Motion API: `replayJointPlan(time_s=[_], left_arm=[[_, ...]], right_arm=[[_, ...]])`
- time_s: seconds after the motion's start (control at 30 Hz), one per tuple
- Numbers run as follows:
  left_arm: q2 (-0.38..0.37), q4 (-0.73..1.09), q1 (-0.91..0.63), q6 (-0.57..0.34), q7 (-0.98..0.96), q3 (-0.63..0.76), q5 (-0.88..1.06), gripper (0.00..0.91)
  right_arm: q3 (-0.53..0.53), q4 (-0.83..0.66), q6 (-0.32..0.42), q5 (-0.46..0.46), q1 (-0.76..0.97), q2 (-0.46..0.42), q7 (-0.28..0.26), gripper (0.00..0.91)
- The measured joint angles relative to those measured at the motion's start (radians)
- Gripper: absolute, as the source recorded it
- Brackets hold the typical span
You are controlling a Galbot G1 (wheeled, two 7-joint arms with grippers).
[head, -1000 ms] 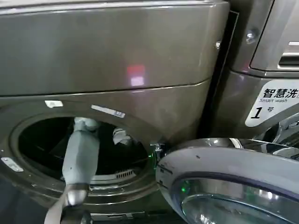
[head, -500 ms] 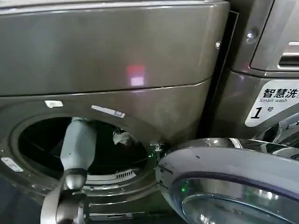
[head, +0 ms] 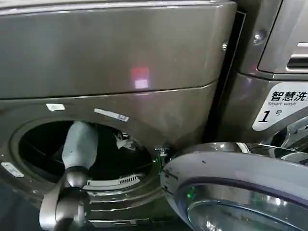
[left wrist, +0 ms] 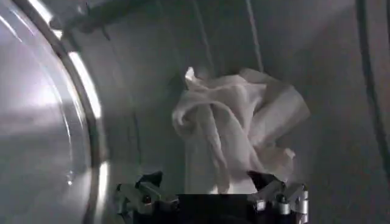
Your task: Grasp the clothes from the dryer.
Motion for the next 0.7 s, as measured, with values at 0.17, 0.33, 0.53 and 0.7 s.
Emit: replayJointPlan(time_s=[0.17,0.33,0.53,0.7], left_arm=[[0.002,0.040,0.003,0.005,-0.002,0.001,-0.005,0.907],[0.009,0.070,-0.001,0.013,-0.005,0.000,-0.011,0.907],[0.014,0.097,0.000,0.022,-0.019,-0.003,-0.018,0.114],[0.015,0.113,0.001,0.031,-0.028,-0.002,-0.018,0.000]], right_arm=[[-0.001,0.000,0.001,0.000,0.001,0.000,0.000,0.907],[-0.001,0.000,0.001,0.000,0.001,0.000,0.000,0.907],[-0.003,0.001,0.001,0.001,0.001,-0.001,0.000,0.907],[0.001,0.001,0.003,0.002,-0.004,0.000,0.000,0.907]])
